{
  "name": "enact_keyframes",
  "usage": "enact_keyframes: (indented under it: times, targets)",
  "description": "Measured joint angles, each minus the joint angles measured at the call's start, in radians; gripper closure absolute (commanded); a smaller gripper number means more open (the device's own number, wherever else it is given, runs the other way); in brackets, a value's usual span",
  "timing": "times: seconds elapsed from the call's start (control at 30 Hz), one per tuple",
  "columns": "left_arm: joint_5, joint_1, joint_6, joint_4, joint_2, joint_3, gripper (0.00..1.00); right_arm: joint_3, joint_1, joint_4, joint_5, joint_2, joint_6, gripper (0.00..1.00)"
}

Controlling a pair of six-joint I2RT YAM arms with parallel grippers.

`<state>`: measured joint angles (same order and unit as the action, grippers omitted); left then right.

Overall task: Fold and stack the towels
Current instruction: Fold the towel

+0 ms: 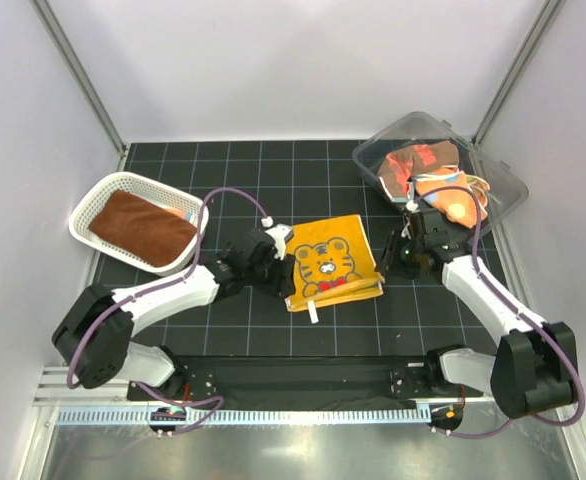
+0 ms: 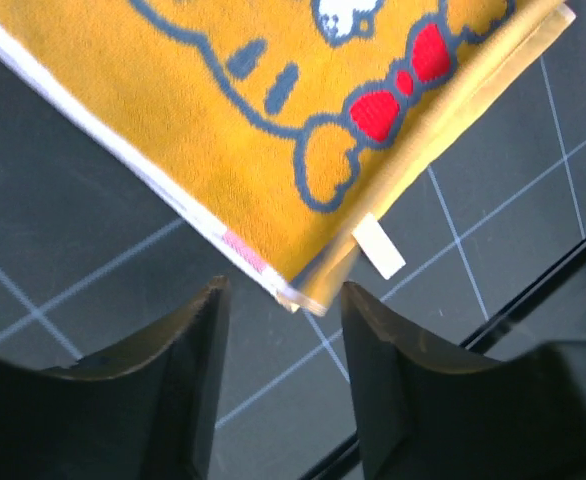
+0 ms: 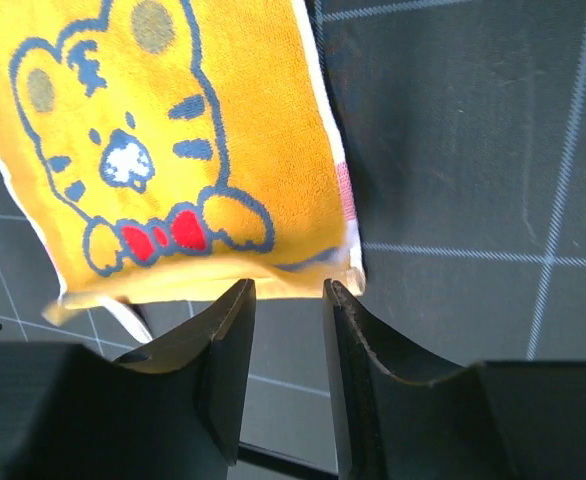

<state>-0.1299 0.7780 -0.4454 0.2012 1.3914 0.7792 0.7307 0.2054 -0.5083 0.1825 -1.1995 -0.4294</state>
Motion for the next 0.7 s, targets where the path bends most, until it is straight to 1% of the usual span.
enact_keyframes:
  times: [0.13, 0.23, 0.3, 0.4, 0.57, 0.7]
  targets:
    - [0.027, 0.009, -0.018, 0.041, -0.043, -0.001, 0.43, 0.038, 0.000, -0.051, -0.014, 0.053, -0.011, 0.58]
    - [0.062, 0.012, -0.026, 0.062, -0.060, 0.009, 0.42, 0.077, 0.000, -0.055, -0.014, 0.045, -0.019, 0.58]
    - [0.103, 0.011, -0.030, 0.089, -0.039, 0.039, 0.41, 0.089, 0.000, -0.042, -0.007, 0.024, -0.023, 0.58]
    - [0.150, -0.009, -0.044, 0.122, 0.042, 0.117, 0.42, 0.083, 0.000, -0.016, 0.004, -0.023, -0.035, 0.59]
    - [0.141, -0.117, -0.062, 0.137, 0.231, 0.241, 0.43, 0.007, 0.000, 0.062, 0.007, -0.094, -0.053, 0.60]
    - [0.130, -0.166, -0.071, 0.159, 0.329, 0.298, 0.44, -0.077, 0.008, 0.106, 0.006, -0.125, -0.072, 0.60]
